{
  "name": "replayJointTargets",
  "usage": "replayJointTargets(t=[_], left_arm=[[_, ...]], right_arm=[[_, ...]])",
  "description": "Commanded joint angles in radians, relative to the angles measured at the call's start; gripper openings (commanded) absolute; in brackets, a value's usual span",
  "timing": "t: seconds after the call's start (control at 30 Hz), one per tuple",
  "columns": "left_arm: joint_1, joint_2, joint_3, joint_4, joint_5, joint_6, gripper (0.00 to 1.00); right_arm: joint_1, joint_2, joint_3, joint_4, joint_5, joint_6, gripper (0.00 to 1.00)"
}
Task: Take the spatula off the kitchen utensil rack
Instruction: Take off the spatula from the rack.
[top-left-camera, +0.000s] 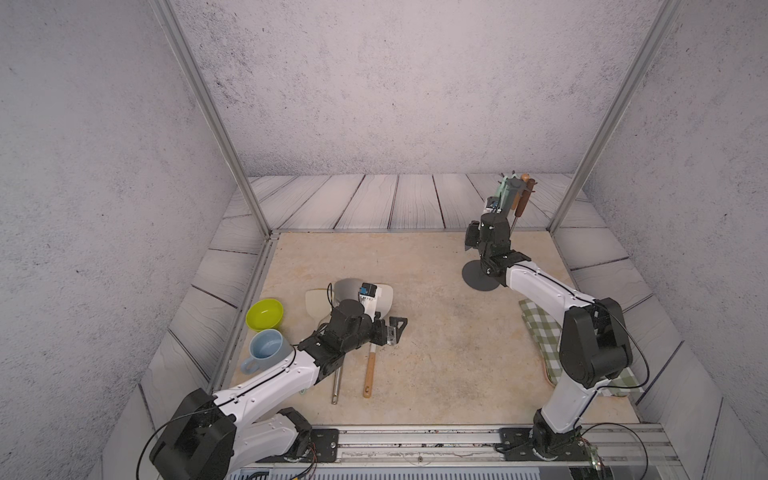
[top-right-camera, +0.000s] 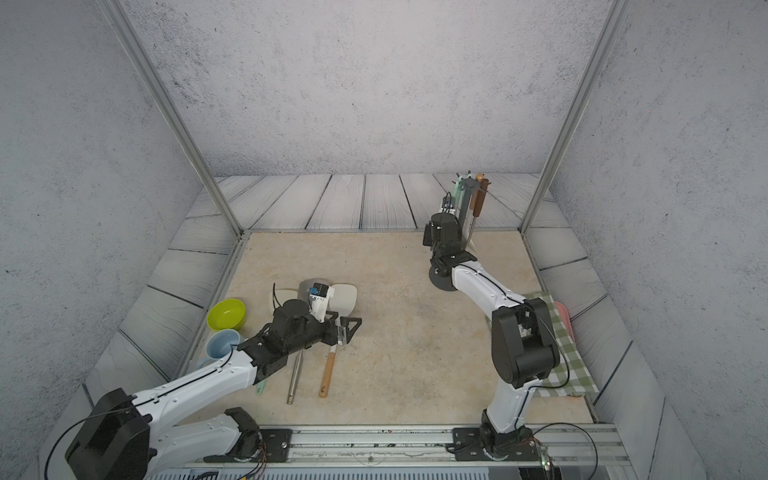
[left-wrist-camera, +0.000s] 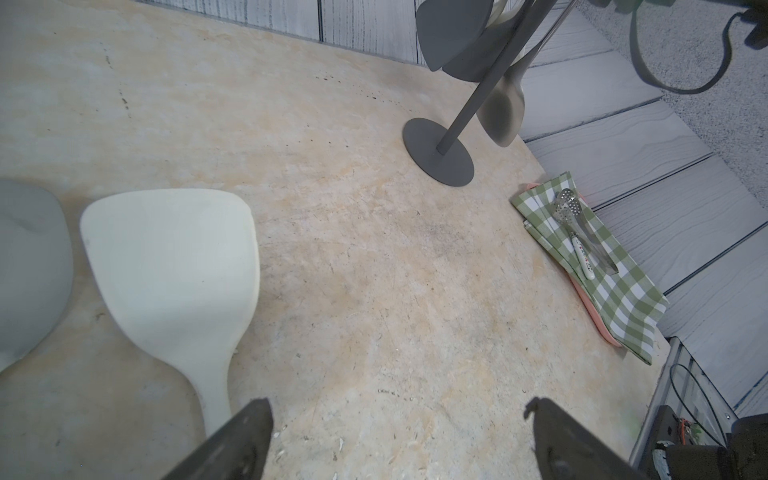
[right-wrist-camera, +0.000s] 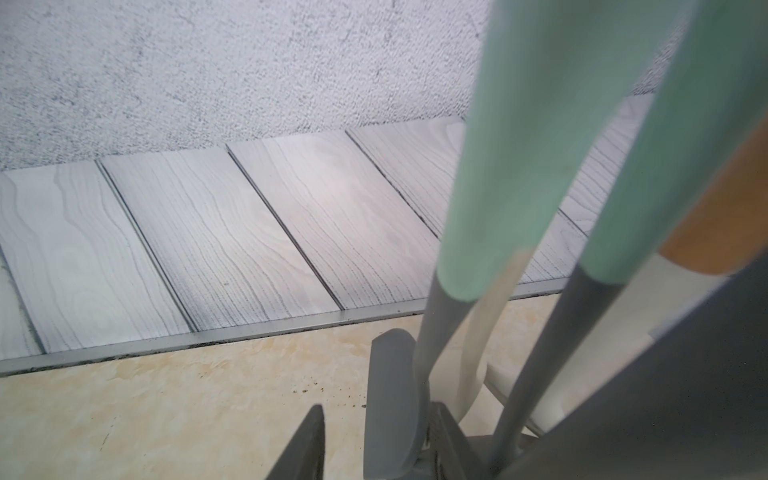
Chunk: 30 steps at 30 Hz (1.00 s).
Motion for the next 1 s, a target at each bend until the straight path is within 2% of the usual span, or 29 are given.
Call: replayJointTargets(t=[0.0, 0.2, 0.33, 0.47, 0.67, 0.83, 0.97], left_arm=[[-0.004, -0.015, 0.018, 0.018, 0.006, 0.005, 0.99], [-0.003, -0.013, 0.018, 0.020, 0.007, 0.004, 0.99], [-0.003, -0.009, 0.019, 0.023, 0.012, 0.002, 0.99], [-0.004, -0.013, 0.016, 0.022, 0.013, 0.004, 0.99], [-0.003, -0.023, 0.015, 0.020, 0.006, 0.005, 0.99], [-0.003, -0.025, 0.016, 0.020, 0.006, 0.004, 0.99], [-0.003, -0.024, 0.016, 0.020, 0.008, 0.003, 0.99]], right_arm=[[0.010, 0.002, 0.029, -0.010, 0.136, -0.013, 0.42], [0.020, -0.032, -0.020, 0.039, 0.184, -0.013, 0.48], [0.018, -0.026, -0.007, 0.033, 0.156, -0.011, 0.50], [0.014, 0.006, 0.026, 0.021, 0.114, -0.003, 0.49], [0.010, 0.039, 0.058, 0.024, 0.093, 0.006, 0.33], [0.010, 0.029, 0.048, 0.039, 0.069, 0.006, 0.13], [0.010, -0.001, 0.011, 0.064, 0.034, -0.007, 0.04]])
